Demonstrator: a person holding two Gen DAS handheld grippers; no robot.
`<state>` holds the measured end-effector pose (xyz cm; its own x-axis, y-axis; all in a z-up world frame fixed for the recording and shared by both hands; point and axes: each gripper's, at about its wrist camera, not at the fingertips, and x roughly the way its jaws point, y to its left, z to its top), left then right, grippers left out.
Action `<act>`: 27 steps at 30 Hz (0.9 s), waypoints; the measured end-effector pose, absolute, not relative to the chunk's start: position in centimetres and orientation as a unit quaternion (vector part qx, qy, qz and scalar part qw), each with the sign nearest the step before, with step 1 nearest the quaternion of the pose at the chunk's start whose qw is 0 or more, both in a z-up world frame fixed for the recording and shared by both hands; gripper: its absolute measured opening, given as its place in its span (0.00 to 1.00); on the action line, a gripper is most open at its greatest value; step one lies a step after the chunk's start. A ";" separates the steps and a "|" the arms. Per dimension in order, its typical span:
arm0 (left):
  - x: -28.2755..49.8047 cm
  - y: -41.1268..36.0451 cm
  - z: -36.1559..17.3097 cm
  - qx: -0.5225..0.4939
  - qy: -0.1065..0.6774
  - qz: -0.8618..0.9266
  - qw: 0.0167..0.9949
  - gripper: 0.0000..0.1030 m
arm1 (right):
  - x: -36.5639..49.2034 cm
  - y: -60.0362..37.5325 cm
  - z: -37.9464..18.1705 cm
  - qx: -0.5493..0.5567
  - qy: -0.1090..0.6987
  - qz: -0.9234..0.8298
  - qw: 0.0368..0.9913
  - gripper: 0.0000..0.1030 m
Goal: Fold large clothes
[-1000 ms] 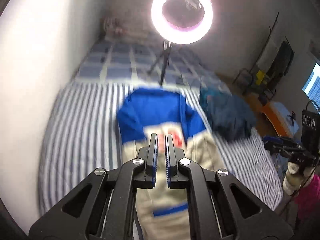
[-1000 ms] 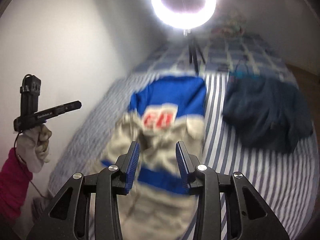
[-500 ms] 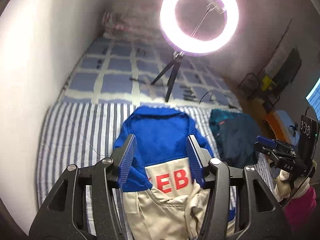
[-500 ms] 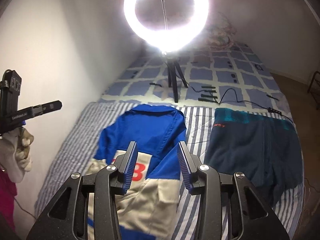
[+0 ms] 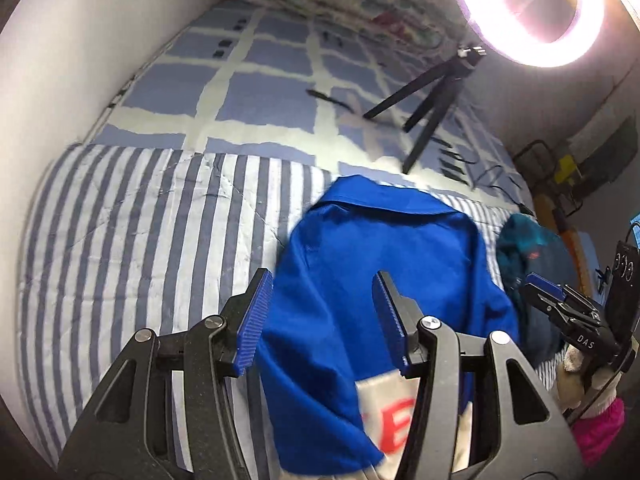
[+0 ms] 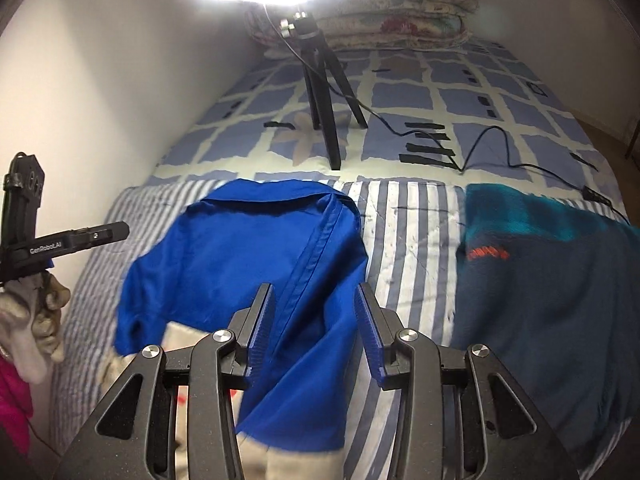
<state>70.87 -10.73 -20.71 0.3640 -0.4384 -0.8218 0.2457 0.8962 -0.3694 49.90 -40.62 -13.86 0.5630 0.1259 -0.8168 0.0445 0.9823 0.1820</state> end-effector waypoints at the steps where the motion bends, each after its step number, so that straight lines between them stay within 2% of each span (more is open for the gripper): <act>1: 71.4 -10.7 -21.2 -0.093 0.526 -0.207 0.819 0.51 | 50.5 -40.8 -14.5 0.093 0.469 0.019 0.878 0.38; 7: 74.1 -12.0 -24.7 -0.084 0.549 -0.197 0.808 0.51 | 53.2 -42.3 -17.3 0.120 0.476 0.004 0.871 0.38; 9: 74.4 -12.7 -25.5 -0.069 0.551 -0.199 0.808 0.48 | 53.9 -42.6 -17.9 0.133 0.475 0.008 0.870 0.38; 11: 74.4 -13.4 -26.1 -0.056 0.552 -0.201 0.807 0.23 | 54.4 -42.8 -18.5 0.143 0.475 0.014 0.868 0.38; 14: 74.3 -14.3 -26.8 -0.043 0.551 -0.201 0.809 0.09 | 55.0 -42.4 -19.5 0.141 0.484 0.018 0.864 0.38; 16: 74.0 -14.5 -26.6 -0.036 0.543 -0.203 0.814 0.06 | 55.1 -42.2 -19.6 0.136 0.482 0.020 0.866 0.32; 17: 73.7 -14.5 -26.4 -0.037 0.537 -0.204 0.818 0.04 | 54.9 -42.0 -19.4 0.133 0.479 0.021 0.868 0.15; 18: 73.4 -14.4 -26.0 -0.041 0.531 -0.204 0.821 0.03 | 54.8 -42.0 -19.2 0.133 0.476 0.019 0.869 0.08; 21: 72.6 -14.3 -24.4 -0.050 0.516 -0.212 0.829 0.02 | 54.2 -41.7 -17.9 0.130 0.460 0.021 0.878 0.04; 27: 69.7 -14.3 -20.2 -0.066 0.486 -0.232 0.840 0.02 | 52.0 -40.1 -13.7 0.101 0.429 0.025 0.897 0.03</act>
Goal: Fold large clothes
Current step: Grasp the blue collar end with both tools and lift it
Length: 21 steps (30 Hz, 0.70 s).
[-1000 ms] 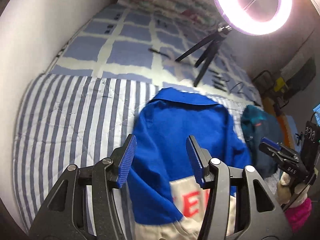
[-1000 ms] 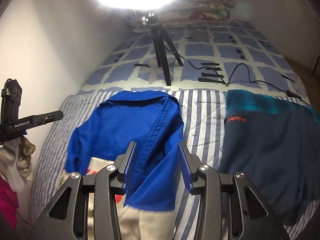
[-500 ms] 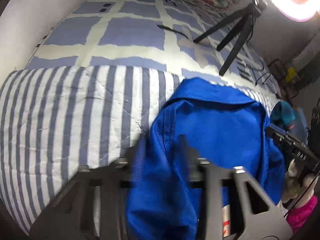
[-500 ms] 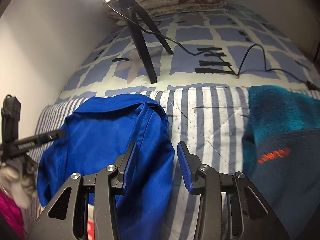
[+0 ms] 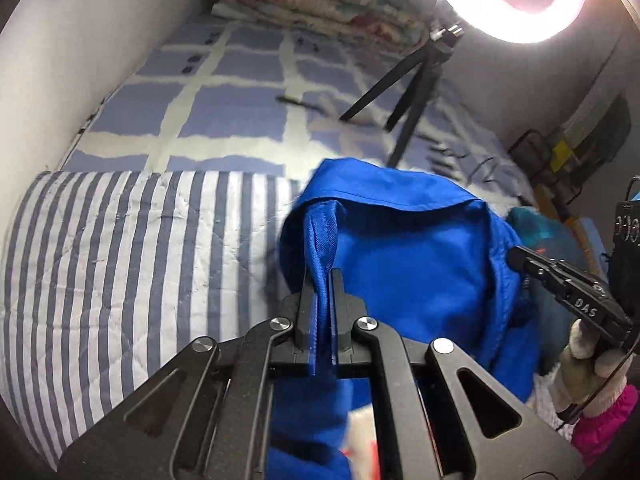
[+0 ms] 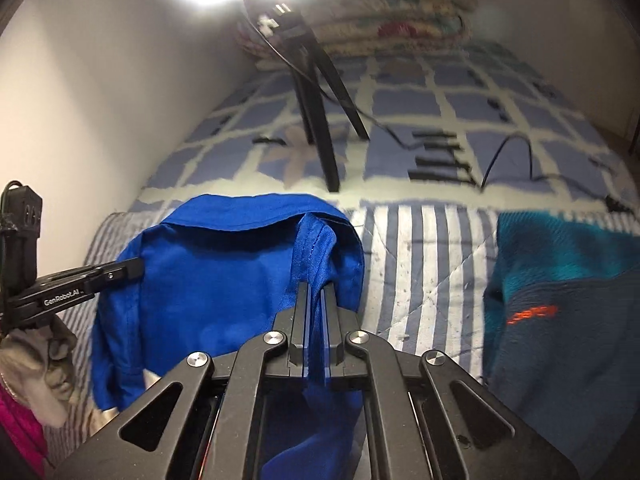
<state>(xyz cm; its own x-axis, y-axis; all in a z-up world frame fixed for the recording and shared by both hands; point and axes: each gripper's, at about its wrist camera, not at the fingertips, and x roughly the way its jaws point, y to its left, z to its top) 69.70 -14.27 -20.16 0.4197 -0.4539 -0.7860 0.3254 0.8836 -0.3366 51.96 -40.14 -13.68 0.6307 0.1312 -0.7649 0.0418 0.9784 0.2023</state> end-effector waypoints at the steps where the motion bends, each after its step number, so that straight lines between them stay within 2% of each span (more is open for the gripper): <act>1: 69.2 -14.2 -19.7 -0.068 0.484 -0.232 0.841 0.01 | 51.4 -39.9 -12.9 0.096 0.425 0.025 0.900 0.03; 8: 63.2 -13.3 -15.0 -0.072 0.457 -0.254 0.849 0.01 | 46.5 -38.8 -8.4 0.087 0.401 0.035 0.911 0.02; 21: 48.8 -9.6 -10.2 -0.077 0.430 -0.275 0.856 0.01 | 34.2 -35.8 -2.9 0.109 0.357 0.066 0.925 0.02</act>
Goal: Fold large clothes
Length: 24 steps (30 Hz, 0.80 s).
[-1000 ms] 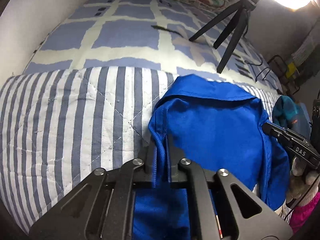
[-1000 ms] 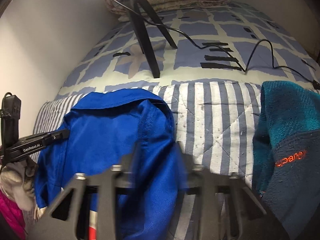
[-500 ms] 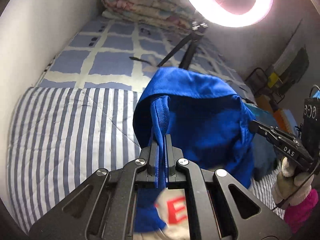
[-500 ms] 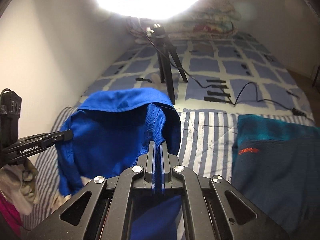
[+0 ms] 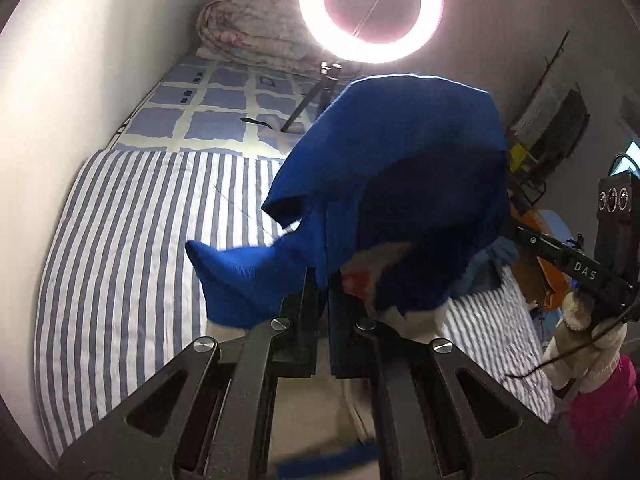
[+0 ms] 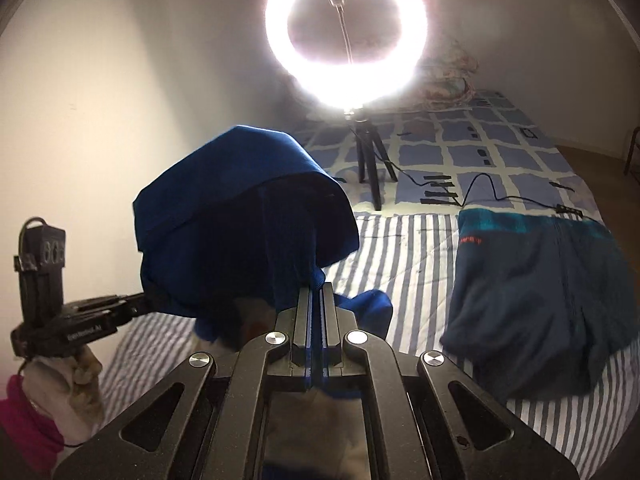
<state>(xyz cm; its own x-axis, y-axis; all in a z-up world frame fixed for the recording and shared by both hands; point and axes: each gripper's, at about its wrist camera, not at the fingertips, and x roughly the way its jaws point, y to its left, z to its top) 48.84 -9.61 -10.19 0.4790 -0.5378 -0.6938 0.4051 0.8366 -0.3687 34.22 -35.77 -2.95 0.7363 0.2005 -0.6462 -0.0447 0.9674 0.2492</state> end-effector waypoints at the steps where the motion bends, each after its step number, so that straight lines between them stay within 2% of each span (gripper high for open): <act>1: 48.0 -9.5 -9.9 -0.077 0.427 -0.276 0.857 0.01 | 33.0 -35.4 -2.7 0.103 0.355 0.066 0.927 0.02; 10: 37.6 -8.0 -9.8 -0.054 0.423 -0.298 0.854 0.01 | 22.0 -34.2 -3.3 0.076 0.362 0.073 0.926 0.01; 17: 29.4 -6.6 -13.6 -0.031 0.441 -0.296 0.847 0.00 | 13.7 -33.6 -8.0 0.073 0.398 0.068 0.912 0.00; 24: 23.8 -6.0 -19.3 0.014 0.482 -0.285 0.828 0.01 | 9.1 -32.6 -11.1 0.044 0.446 0.070 0.891 0.00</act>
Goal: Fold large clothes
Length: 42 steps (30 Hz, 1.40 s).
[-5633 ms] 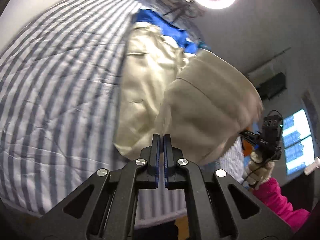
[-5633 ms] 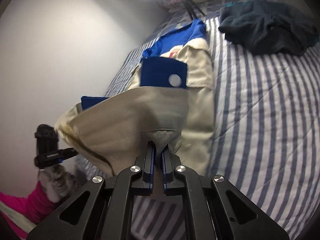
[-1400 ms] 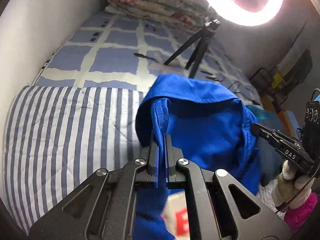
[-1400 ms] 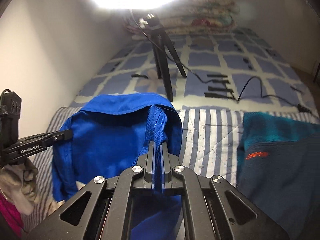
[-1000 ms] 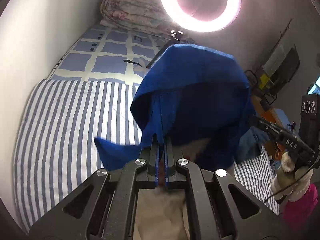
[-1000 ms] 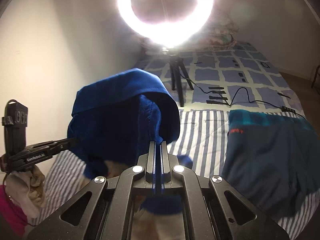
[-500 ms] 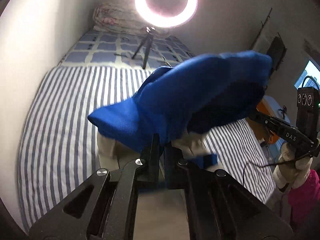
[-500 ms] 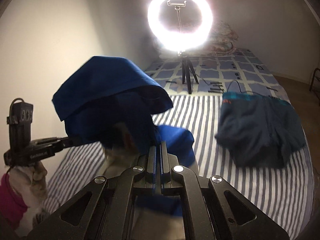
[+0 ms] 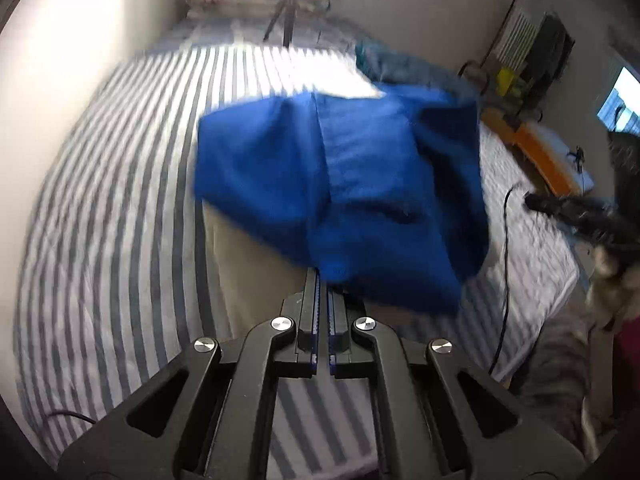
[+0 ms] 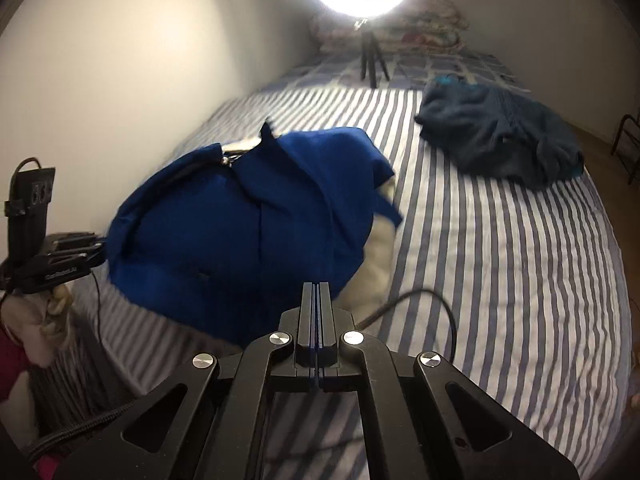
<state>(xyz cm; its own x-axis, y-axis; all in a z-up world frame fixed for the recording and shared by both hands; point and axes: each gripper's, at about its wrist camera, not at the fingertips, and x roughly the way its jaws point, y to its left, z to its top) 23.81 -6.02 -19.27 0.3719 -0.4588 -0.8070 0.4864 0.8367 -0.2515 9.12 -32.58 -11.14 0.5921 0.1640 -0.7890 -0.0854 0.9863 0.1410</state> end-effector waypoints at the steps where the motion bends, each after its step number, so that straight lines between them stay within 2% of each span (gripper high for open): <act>1: 23.1 -5.8 -19.6 0.013 0.488 -0.287 0.824 0.01 | 8.6 -32.6 -11.1 0.046 0.451 0.076 0.888 0.00; 4: 22.1 -4.1 -20.0 -0.009 0.498 -0.284 0.819 0.01 | 7.1 -33.3 -10.6 0.061 0.447 0.084 0.889 0.01; 7: 22.4 -1.9 -19.1 -0.078 0.502 -0.286 0.812 0.01 | 7.4 -35.1 -10.7 0.118 0.440 0.080 0.886 0.21; 9: 23.7 -1.3 -18.8 -0.116 0.507 -0.286 0.805 0.20 | 8.3 -36.4 -10.9 0.169 0.426 0.078 0.886 0.45; 10: 24.3 -1.0 -18.7 -0.130 0.509 -0.286 0.801 0.48 | 9.1 -37.0 -11.2 0.193 0.420 0.082 0.883 0.49; 11: 24.9 -0.8 -18.8 -0.158 0.512 -0.287 0.794 0.60 | 9.9 -37.3 -11.6 0.210 0.419 0.082 0.879 0.54; 19: 28.0 -2.9 -22.7 -0.258 0.558 -0.287 0.735 0.58 | 14.5 -36.0 -15.7 0.228 0.448 0.078 0.861 0.55; 21: 28.4 -3.4 -23.2 -0.263 0.561 -0.284 0.732 0.45 | 14.9 -35.5 -16.4 0.235 0.448 0.087 0.858 0.54; 22: 28.4 -3.7 -23.3 -0.258 0.561 -0.281 0.735 0.28 | 14.9 -35.2 -16.7 0.240 0.447 0.091 0.857 0.53; 23: 28.5 -4.1 -23.2 -0.246 0.561 -0.278 0.740 0.20 | 14.9 -35.0 -16.8 0.243 0.447 0.098 0.855 0.39; 24: 28.4 -4.5 -22.9 -0.233 0.559 -0.275 0.747 0.18 | 14.8 -34.8 -16.9 0.246 0.450 0.101 0.853 0.17; 25: 28.3 -4.7 -22.7 -0.227 0.557 -0.275 0.750 0.12 | 14.6 -34.7 -16.9 0.251 0.452 0.099 0.850 0.09; 27: 27.7 -4.9 -21.3 -0.216 0.549 -0.283 0.756 0.11 | 13.9 -34.7 -16.2 0.263 0.448 0.101 0.849 0.05; 32: 24.7 -4.2 -18.5 -0.179 0.533 -0.311 0.766 0.10 | 9.9 -34.6 -13.5 0.285 0.435 0.134 0.843 0.03; 38: 24.9 -4.7 -24.2 -0.143 0.577 -0.273 0.756 0.10 | 9.4 -32.8 -18.7 0.233 0.504 0.092 0.826 0.03; 42: 24.6 -5.1 -23.7 -0.130 0.568 -0.285 0.761 0.11 | 9.6 -32.6 -18.8 0.223 0.512 0.092 0.824 0.03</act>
<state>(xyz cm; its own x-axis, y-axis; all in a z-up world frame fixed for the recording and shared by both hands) 24.55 -5.12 -23.71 0.1923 -0.5820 -0.7902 0.2860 0.8035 -0.5221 9.62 -32.63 -18.84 0.4580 0.3808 -0.8033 0.0770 0.8832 0.4626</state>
